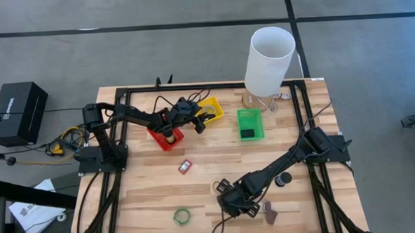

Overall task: Pick & Place Office items
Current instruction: Put the black digital clock into the green basket

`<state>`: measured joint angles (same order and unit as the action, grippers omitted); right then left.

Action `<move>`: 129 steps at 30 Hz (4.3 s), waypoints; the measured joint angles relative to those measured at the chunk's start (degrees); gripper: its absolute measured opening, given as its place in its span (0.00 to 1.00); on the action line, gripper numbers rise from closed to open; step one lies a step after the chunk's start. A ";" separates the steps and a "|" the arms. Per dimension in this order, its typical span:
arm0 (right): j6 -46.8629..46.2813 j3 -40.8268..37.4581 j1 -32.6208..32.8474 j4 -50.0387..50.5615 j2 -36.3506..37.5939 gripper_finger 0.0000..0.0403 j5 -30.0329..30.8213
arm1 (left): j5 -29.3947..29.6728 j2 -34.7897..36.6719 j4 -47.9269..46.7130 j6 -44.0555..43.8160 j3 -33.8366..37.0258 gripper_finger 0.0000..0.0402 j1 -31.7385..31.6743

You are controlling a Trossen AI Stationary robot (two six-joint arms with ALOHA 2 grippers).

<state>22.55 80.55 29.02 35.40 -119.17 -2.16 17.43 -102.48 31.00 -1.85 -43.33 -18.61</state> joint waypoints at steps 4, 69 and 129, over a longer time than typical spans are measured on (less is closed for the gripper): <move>0.00 -1.13 0.00 -1.76 0.21 0.59 -0.05 | 0.02 0.00 0.00 0.00 0.00 0.36 0.00; -16.15 6.26 -7.21 41.37 0.50 0.36 -1.79 | 0.02 0.00 0.15 -0.13 0.00 0.36 0.00; -12.92 -15.54 -47.04 15.05 17.48 0.40 18.54 | -5.22 18.70 -9.09 3.02 0.04 0.36 1.90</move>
<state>9.62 65.01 -18.02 50.45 -101.69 16.38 12.21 -83.78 21.92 1.17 -43.29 -16.71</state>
